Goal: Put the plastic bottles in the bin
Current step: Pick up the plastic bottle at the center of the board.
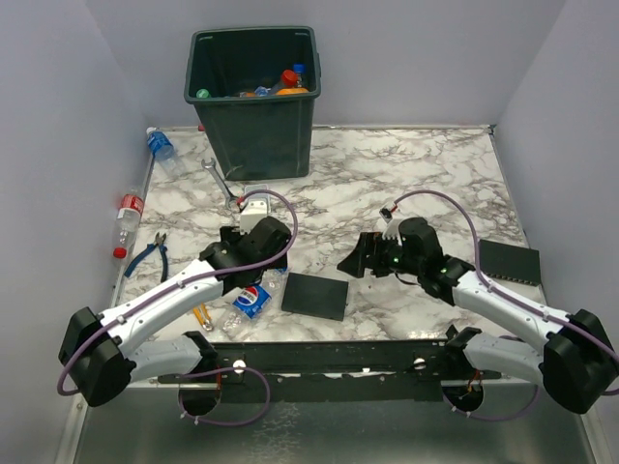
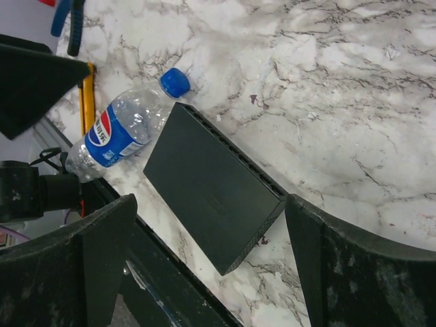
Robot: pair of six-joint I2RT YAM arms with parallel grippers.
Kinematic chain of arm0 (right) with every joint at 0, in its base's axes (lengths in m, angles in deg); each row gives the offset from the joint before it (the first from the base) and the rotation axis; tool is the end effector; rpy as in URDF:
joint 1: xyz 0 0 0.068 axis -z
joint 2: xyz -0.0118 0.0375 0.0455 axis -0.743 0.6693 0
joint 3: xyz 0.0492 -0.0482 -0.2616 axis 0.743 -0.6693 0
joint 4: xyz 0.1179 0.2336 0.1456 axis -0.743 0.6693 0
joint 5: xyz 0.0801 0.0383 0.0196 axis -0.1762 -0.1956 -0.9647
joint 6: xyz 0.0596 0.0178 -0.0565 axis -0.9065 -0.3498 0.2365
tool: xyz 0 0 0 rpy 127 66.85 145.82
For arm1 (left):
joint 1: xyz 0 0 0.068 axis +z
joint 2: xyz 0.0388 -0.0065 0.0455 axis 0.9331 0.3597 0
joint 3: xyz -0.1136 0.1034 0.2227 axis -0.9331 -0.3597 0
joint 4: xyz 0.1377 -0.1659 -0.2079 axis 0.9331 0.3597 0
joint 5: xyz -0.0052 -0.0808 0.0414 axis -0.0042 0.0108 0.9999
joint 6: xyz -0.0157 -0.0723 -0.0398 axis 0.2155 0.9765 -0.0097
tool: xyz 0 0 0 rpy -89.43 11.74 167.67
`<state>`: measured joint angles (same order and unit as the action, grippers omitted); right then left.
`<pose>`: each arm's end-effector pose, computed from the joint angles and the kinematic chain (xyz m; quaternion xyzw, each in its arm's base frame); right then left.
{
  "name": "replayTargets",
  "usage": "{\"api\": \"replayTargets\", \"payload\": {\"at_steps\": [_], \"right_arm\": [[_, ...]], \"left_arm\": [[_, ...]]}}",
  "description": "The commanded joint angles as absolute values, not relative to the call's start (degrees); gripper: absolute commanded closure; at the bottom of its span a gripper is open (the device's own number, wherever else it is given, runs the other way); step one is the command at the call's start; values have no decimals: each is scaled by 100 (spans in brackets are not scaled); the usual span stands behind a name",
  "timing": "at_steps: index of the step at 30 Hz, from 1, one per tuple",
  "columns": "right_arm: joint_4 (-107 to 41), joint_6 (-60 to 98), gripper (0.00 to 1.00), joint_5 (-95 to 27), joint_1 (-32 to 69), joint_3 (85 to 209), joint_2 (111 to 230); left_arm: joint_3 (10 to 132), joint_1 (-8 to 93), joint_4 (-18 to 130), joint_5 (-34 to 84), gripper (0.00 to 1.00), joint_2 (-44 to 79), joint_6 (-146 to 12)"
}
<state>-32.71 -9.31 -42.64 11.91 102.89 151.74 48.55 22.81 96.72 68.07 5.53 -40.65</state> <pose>0.2284 0.1923 0.1756 -0.0787 0.8623 0.3837 0.3209 0.2221 -0.1707 0.2283 -0.0296 0.9100 0.0064 0.4134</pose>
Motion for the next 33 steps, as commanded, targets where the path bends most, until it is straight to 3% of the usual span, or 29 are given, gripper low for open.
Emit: {"api": "replayTargets", "payload": {"at_steps": [1, 18, 21, 29, 33], "right_arm": [[-3622, -881, 8, -4527, 1155, 10366, 15166], [-3176, -850, 7, -3996, 1147, 9960, 14015], [-3095, -775, 7, -3946, 1155, 10027, 14044], [-3041, -709, 7, -3874, 1151, 10189, 14170], [-2967, -655, 7, -3807, 1151, 10378, 14173]], "left_arm": [[4493, 2304, 10098, 6191, 1, 872, -3721], [4049, 3012, 9246, 5087, 4, 2467, -4575], [4010, 3141, 9080, 4847, 13, 2564, -4625], [4033, 3198, 8963, 4848, 52, 2044, -4606], [4294, 3219, 9191, 5220, 65, 1483, -4566]]}}
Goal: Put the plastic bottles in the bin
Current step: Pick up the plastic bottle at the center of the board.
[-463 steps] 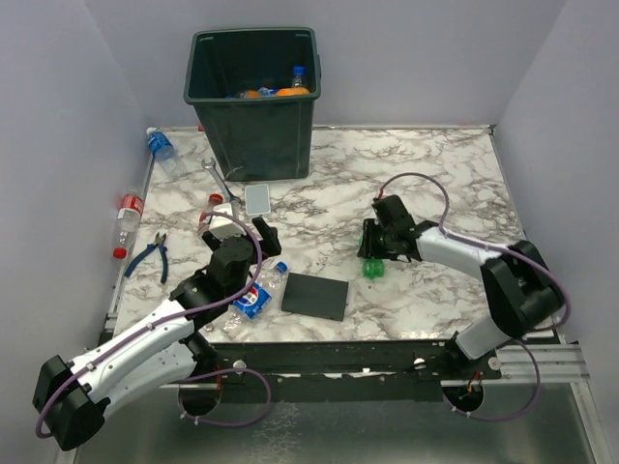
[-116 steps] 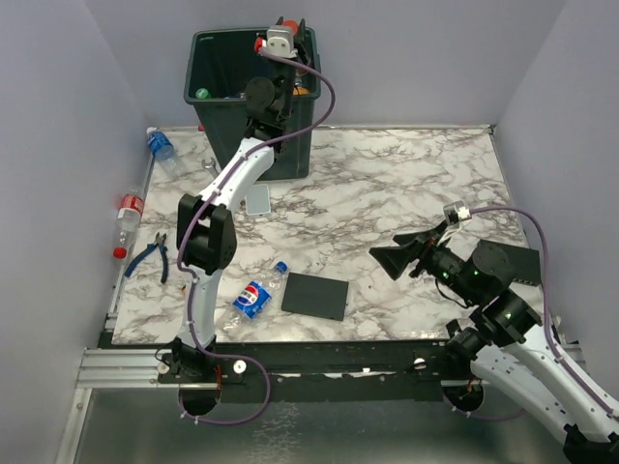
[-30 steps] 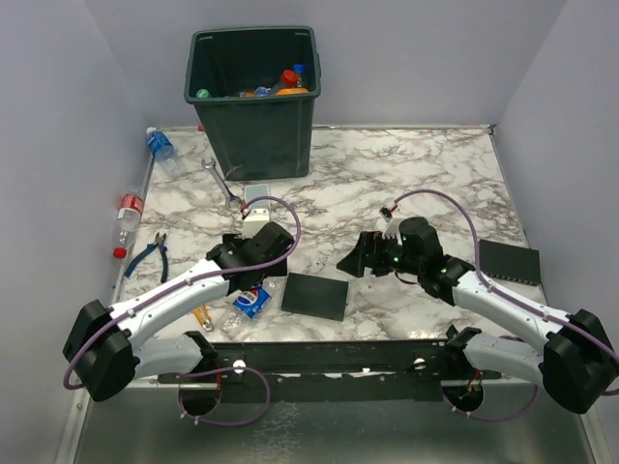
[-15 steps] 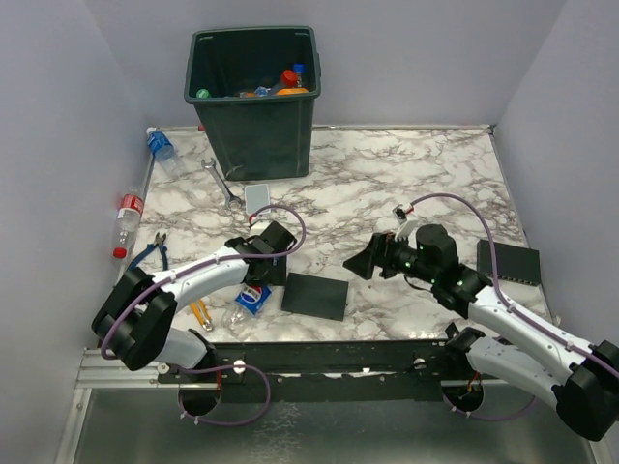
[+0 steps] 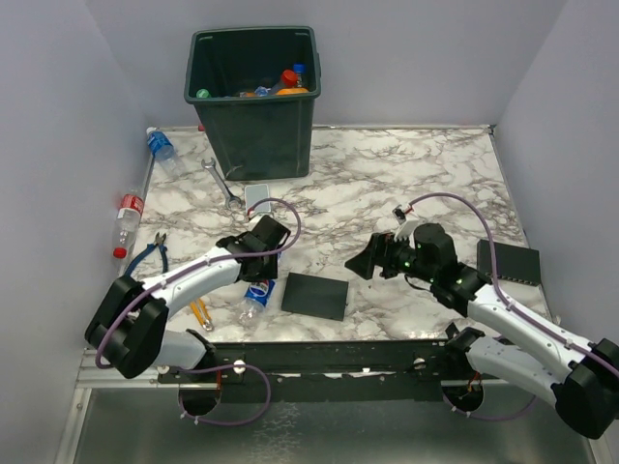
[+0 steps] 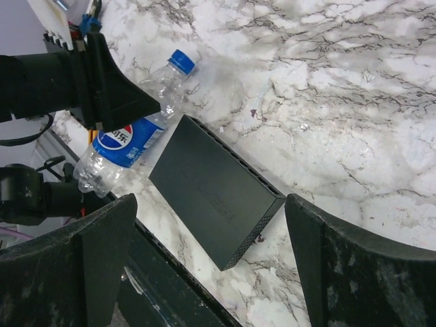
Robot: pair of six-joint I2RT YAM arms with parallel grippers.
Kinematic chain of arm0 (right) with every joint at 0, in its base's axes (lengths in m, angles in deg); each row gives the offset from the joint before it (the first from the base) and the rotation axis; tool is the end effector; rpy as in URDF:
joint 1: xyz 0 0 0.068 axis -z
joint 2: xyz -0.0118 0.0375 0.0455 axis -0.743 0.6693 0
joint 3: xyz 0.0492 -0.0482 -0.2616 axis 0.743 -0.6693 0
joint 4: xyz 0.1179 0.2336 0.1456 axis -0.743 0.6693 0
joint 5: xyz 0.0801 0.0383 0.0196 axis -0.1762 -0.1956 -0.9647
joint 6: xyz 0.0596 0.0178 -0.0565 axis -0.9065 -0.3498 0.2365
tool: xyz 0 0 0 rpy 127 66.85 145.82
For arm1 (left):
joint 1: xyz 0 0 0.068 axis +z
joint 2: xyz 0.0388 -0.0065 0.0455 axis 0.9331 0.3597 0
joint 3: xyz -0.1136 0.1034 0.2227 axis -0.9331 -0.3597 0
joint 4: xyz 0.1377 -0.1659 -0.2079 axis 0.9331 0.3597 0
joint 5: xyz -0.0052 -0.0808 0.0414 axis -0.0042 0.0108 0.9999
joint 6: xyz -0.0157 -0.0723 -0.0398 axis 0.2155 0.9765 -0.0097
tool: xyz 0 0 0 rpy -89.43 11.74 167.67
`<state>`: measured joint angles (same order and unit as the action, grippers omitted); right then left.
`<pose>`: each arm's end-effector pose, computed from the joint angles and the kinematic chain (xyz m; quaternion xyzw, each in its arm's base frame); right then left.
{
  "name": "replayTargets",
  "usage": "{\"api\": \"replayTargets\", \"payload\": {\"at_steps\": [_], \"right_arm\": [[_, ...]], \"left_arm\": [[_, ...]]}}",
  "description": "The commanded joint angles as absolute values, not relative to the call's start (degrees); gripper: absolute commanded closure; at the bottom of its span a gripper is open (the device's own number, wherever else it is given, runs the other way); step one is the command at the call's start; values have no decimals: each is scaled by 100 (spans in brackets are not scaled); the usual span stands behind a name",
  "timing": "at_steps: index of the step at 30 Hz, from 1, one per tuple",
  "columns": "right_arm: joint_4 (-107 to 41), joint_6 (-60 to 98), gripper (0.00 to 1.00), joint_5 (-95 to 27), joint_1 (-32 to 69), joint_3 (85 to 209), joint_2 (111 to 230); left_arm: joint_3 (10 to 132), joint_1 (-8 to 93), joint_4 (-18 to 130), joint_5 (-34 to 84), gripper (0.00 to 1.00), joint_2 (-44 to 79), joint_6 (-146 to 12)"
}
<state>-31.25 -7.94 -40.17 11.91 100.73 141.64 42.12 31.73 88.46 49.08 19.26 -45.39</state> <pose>0.2141 0.1781 0.2038 -0.0839 0.8351 0.3900 0.3788 0.2463 -0.1622 0.1256 0.0040 0.9676 -0.0161 0.2518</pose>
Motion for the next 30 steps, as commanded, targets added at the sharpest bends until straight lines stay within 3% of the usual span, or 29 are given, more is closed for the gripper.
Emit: {"api": "replayTargets", "payload": {"at_steps": [1, 8, 14, 22, 30], "right_arm": [[-2947, -630, 7, -3784, 1151, 10432, 14156], [-2871, -386, 7, -3786, 1151, 10806, 13993], [-3748, -428, 7, -4519, 1157, 10590, 13754], [-5542, -1207, 4, -5365, 1144, 10259, 13810], [-6517, -1399, 0, -5052, 1066, 10444, 14151]], "left_arm": [[4397, 3218, 9269, 5359, 67, 1337, -4590], [5350, 3218, 9913, 6183, 89, 427, -4922], [5830, 3221, 8962, 4906, 100, -337, -4788], [4888, 3210, 5189, 3058, 100, -551, -3322], [4714, 2994, 3077, 2934, 100, 129, -2406]]}}
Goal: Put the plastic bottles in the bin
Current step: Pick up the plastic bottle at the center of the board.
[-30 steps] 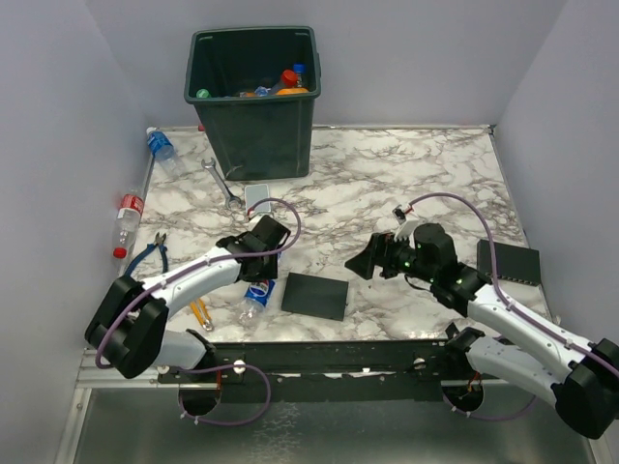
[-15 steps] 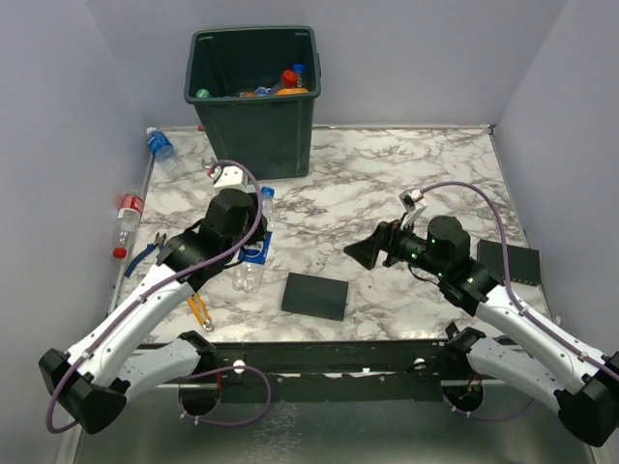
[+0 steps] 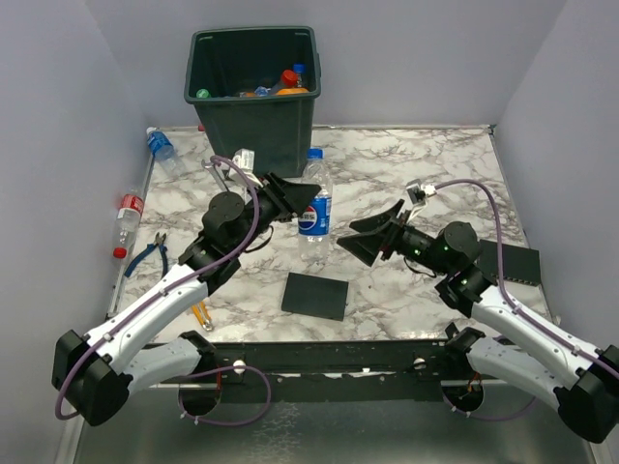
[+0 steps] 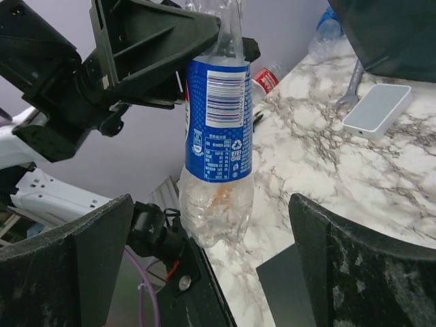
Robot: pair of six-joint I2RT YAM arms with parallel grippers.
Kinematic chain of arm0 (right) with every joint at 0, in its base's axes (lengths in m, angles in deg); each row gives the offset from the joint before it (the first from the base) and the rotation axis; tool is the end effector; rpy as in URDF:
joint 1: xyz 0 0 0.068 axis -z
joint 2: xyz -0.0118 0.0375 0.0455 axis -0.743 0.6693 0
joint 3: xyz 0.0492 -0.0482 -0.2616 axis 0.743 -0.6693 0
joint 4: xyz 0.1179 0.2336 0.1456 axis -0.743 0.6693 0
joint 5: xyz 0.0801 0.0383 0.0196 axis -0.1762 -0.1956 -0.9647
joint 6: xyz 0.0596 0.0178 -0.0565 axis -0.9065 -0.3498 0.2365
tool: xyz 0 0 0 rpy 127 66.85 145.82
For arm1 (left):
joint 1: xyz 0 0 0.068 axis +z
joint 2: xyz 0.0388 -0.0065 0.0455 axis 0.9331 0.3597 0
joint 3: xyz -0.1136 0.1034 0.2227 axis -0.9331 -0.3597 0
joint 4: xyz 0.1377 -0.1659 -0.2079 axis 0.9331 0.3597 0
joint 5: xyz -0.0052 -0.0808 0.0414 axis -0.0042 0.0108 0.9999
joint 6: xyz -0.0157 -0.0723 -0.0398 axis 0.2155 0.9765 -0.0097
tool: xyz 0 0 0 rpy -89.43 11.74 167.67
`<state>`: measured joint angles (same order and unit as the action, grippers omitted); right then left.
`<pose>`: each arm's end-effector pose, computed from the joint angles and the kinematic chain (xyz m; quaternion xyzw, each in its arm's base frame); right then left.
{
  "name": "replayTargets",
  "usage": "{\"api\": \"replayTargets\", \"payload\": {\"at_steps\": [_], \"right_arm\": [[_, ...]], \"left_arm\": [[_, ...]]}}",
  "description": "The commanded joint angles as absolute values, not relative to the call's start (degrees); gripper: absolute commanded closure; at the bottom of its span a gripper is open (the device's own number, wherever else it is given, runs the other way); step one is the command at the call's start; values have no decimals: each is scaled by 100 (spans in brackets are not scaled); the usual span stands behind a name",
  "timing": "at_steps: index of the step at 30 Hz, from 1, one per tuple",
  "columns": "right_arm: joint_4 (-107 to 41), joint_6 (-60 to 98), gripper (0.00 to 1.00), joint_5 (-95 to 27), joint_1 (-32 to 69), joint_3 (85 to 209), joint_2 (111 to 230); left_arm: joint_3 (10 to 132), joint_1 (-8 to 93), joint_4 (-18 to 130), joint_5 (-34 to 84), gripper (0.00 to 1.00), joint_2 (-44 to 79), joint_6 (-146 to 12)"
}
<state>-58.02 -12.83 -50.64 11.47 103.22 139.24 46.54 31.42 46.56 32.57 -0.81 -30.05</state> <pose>0.2078 0.1918 0.2993 -0.1477 0.6518 0.5569 0.4931 0.2519 -0.1949 0.3474 -0.0614 0.6953 -0.4929 0.5194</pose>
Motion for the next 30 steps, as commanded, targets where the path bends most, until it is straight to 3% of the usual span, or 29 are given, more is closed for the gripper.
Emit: {"api": "replayTargets", "payload": {"at_steps": [1, 11, 18, 22, 23, 24, 29, 30], "right_arm": [[-6517, -1375, 0, -5040, 1042, 10503, 14252], [-6654, -1231, 5, -5071, 795, 10881, 14816], [-6494, -1113, 28, -4994, 673, 11050, 15110], [-6360, -964, 51, -4915, 634, 11068, 15155], [-6333, -907, 56, -4891, 627, 11072, 15140], [-6299, -851, 61, -4865, 622, 11072, 15108], [-5690, -303, 76, -4562, 622, 11088, 14701], [-5464, -115, 78, -4490, 619, 11099, 14578]], "left_arm": [[4745, 2945, 2998, 2949, 100, 192, -2386], [4802, 2698, 2688, 3140, 100, 329, -2325], [4751, 2642, 2573, 3137, 100, 268, -2285], [4753, 2625, 2561, 3075, 100, 254, -2312], [4759, 2623, 2561, 3043, 95, 256, -2327], [4763, 2618, 2561, 3024, 83, 252, -2327], [4721, 2619, 2603, 2923, 10, 120, -2616], [4729, 2616, 2639, 2930, 2, 62, -2768]]}}
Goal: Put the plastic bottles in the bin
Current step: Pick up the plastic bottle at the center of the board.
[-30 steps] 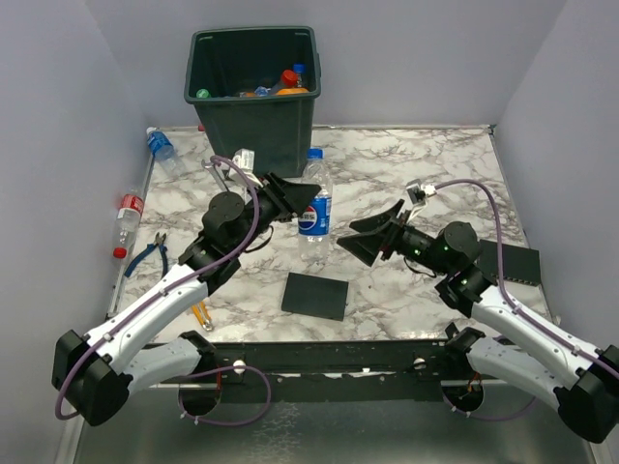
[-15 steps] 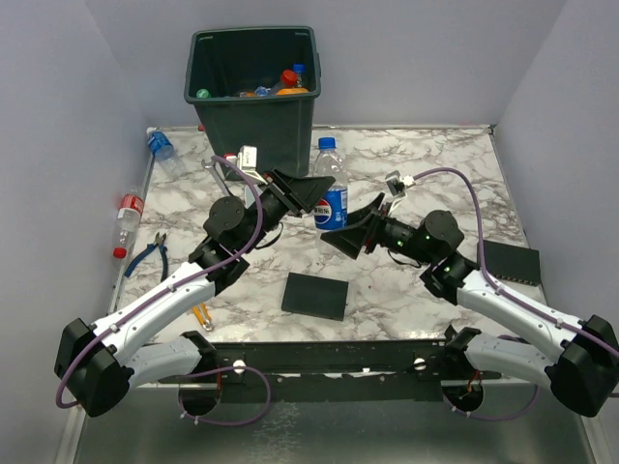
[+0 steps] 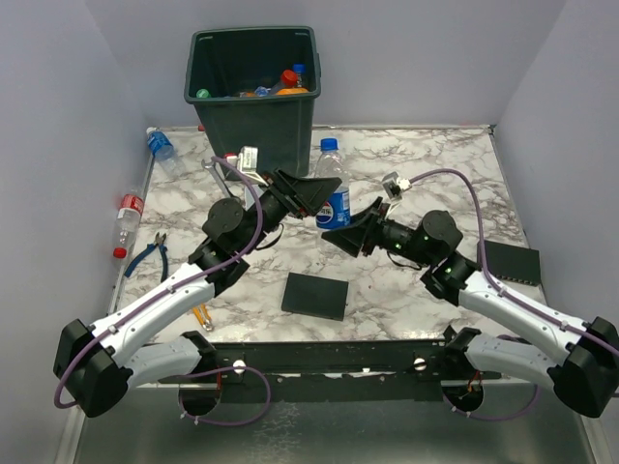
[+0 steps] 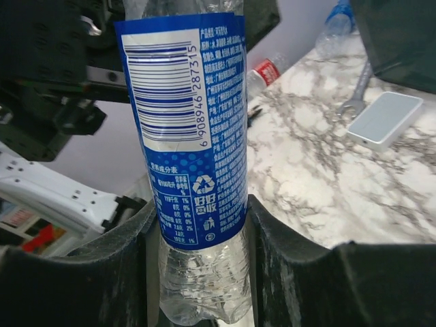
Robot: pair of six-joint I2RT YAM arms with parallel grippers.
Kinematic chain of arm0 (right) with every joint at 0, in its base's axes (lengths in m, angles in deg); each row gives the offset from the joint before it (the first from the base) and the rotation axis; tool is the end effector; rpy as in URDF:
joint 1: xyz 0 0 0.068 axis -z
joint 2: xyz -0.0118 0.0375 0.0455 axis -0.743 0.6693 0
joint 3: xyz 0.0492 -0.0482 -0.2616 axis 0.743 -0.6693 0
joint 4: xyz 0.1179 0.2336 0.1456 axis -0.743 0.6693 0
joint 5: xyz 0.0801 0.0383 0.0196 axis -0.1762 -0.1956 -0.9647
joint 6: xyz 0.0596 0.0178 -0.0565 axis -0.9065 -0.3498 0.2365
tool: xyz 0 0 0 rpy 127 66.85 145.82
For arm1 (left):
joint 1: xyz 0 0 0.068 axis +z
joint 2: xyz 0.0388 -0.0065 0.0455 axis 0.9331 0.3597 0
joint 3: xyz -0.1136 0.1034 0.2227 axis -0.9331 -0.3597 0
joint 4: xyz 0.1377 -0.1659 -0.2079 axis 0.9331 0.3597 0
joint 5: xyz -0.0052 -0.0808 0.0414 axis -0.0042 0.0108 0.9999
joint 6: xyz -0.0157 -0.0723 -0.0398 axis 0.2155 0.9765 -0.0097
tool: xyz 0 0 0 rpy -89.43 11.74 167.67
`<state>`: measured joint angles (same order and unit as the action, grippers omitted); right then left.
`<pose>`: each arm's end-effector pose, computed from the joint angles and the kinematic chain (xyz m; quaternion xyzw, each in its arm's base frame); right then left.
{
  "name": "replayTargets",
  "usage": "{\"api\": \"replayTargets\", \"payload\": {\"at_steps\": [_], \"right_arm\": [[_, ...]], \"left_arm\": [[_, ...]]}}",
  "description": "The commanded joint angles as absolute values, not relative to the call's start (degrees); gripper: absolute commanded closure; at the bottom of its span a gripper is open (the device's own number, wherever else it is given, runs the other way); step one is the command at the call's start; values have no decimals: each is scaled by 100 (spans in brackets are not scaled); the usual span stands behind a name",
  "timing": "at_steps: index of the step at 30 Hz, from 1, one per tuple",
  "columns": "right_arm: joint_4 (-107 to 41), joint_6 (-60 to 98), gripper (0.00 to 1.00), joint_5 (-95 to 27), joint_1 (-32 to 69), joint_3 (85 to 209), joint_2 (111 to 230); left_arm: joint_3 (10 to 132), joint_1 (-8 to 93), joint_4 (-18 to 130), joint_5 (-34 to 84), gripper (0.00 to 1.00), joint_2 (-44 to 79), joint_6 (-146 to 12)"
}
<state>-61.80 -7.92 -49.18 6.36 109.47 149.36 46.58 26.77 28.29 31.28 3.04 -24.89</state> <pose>0.2178 0.2321 0.3062 -0.1948 0.6394 0.5522 0.4983 0.2411 -0.2222 0.3737 -0.0452 0.6008 -0.6004 0.5258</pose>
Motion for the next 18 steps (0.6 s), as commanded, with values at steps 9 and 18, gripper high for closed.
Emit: {"api": "replayTargets", "payload": {"at_steps": [9, 18], "right_arm": [[-3620, 1539, 82, -3326, 619, 11157, 13579], [-3435, 1973, 83, -2200, 611, 11249, 13396]], "left_arm": [[6018, 2635, 3940, 2609, 1, 12, -4578], [7790, 2628, 5442, 2465, 15, 1271, -4776]]}}
